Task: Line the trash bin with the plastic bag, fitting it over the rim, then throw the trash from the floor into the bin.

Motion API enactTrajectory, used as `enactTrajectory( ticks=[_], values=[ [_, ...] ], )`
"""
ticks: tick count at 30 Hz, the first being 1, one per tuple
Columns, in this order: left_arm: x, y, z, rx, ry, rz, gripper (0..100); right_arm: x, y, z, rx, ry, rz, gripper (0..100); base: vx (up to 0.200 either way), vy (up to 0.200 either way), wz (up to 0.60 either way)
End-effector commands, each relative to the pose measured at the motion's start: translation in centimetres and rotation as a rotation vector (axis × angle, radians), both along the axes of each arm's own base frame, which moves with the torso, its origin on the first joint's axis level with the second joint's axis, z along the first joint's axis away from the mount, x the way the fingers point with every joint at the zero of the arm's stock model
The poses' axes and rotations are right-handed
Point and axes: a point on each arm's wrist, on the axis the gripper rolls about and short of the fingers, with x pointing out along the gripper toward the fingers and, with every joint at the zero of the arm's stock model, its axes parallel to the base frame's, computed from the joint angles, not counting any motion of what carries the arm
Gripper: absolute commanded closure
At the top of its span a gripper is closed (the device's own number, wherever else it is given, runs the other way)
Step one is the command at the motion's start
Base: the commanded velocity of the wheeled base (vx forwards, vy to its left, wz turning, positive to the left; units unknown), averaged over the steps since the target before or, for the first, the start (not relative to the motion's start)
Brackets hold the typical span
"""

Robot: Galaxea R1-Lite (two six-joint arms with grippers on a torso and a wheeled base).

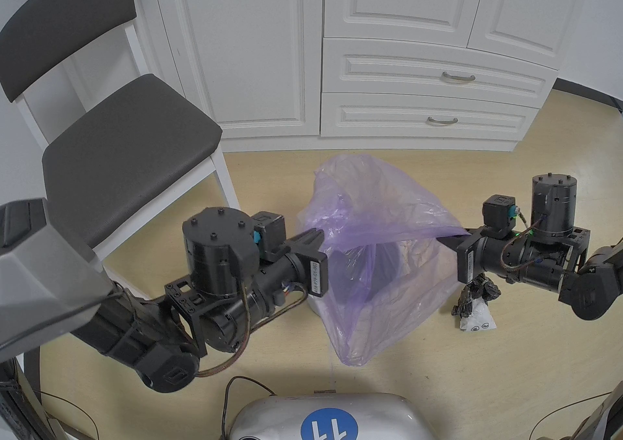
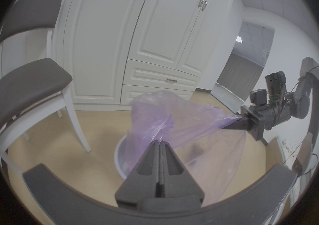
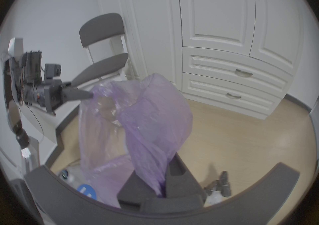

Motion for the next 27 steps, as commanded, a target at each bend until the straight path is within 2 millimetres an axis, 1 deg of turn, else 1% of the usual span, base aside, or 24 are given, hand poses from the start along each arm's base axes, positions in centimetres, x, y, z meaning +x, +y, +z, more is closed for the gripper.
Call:
enactTrajectory(
  ticks=[1, 6, 10, 11, 12, 13, 16, 17, 21, 22, 23, 24, 27],
  values=[
    [-1.7, -1.8, -1.0, -0.015, 0.019, -0.053, 100, -0.7, 2.5, -1.1, 0.053, 0.060, 0.101, 100, 0.000, 0.000, 0.00],
    [-2.6, -1.5, -0.9, -0.001, 0.028, -0.061, 100, -1.1, 3.0, -1.2, 0.058, 0.075, 0.124, 100, 0.000, 0.000, 0.00],
    [-2.5, -1.6, -1.1, -0.001, 0.032, -0.058, 100, -1.1, 2.9, -1.2, 0.057, 0.077, 0.122, 100, 0.000, 0.000, 0.00],
    [-2.2, -1.6, -1.4, 0.001, 0.040, -0.062, 100, -0.5, 2.8, -2.0, 0.048, 0.100, 0.112, 100, 0.000, 0.000, 0.00],
    [-2.2, -1.6, -1.5, 0.002, 0.041, -0.060, 100, -0.3, 2.8, -2.2, 0.045, 0.107, 0.108, 100, 0.000, 0.000, 0.00],
    [-2.0, -1.7, -1.8, 0.001, 0.049, -0.058, 100, 0.3, 2.6, -3.0, 0.035, 0.128, 0.089, 100, 0.000, 0.000, 0.00],
    [-1.6, -1.7, -2.0, -0.005, 0.056, -0.050, 100, 1.2, 1.9, -3.9, 0.021, 0.151, 0.057, 100, 0.000, 0.000, 0.00],
    [-1.2, -1.4, -2.0, -0.007, 0.058, -0.037, 100, 1.7, 1.7, -4.2, 0.016, 0.167, 0.043, 100, 0.000, 0.000, 0.00],
    [-0.1, -1.3, -2.3, -0.035, 0.077, -0.016, 100, 2.4, 1.1, -4.7, -0.008, 0.218, 0.016, 100, 0.000, 0.000, 0.00],
    [0.7, -1.3, -2.6, -0.068, 0.095, -0.014, 100, 2.8, 0.9, -4.9, -0.019, 0.249, 0.004, 100, 0.000, 0.000, 0.00],
    [0.7, -1.3, -2.6, -0.068, 0.095, -0.014, 100, 2.8, 0.9, -4.9, -0.019, 0.249, 0.004, 100, 0.000, 0.000, 0.00],
    [1.7, -1.2, -3.0, -0.117, 0.125, -0.012, 100, 3.5, 0.6, -5.3, -0.023, 0.266, -0.012, 100, 0.000, 0.000, 0.00],
    [3.0, -0.9, -3.2, -0.161, 0.148, 0.013, 100, 4.0, 0.0, -5.9, -0.030, 0.284, -0.035, 100, 0.000, 0.000, 0.00]
  ],
)
